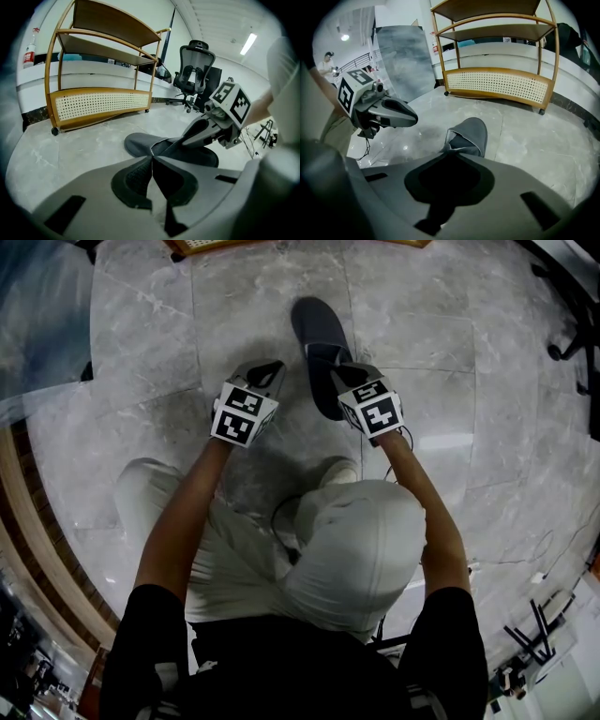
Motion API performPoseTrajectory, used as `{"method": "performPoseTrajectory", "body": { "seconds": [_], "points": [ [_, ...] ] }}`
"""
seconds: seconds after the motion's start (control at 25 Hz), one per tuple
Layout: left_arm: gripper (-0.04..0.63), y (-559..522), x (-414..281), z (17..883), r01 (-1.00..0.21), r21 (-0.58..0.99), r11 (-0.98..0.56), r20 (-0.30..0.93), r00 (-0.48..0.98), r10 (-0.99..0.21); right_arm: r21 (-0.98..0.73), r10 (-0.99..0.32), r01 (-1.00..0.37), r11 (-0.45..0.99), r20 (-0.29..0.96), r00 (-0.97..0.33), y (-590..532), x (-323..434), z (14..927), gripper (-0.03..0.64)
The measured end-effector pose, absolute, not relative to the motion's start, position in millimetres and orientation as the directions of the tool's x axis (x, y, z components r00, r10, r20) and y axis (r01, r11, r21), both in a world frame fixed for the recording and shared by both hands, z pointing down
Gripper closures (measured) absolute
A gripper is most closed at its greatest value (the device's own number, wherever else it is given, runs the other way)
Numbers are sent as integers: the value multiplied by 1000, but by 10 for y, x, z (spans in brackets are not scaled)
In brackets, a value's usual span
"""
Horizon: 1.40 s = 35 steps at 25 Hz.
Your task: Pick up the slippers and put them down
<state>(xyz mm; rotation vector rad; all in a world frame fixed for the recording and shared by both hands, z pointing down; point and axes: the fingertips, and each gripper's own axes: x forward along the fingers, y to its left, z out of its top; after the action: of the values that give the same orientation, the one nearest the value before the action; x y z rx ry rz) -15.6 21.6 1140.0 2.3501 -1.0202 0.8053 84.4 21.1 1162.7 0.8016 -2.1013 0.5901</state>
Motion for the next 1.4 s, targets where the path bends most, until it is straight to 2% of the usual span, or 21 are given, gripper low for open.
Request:
{"method": "performPoseTrajectory", "body": {
  "seconds": [0.32,1.16,1.4],
  "points": [
    [588,296,-213,11533,-767,176,-617,687,545,-480,-164,-305,-710,684,821,-483,305,807,11786,598],
    [588,299,-381,11609,-794,191,-577,704,520,-483,-182,-258,-698,693,841,-476,448,758,11857,488],
    [588,281,-417,11622,-794,178,-581,707,514,-485,-169,-274,-695,699,835,-478,427,763,11779,483]
  ]
}}
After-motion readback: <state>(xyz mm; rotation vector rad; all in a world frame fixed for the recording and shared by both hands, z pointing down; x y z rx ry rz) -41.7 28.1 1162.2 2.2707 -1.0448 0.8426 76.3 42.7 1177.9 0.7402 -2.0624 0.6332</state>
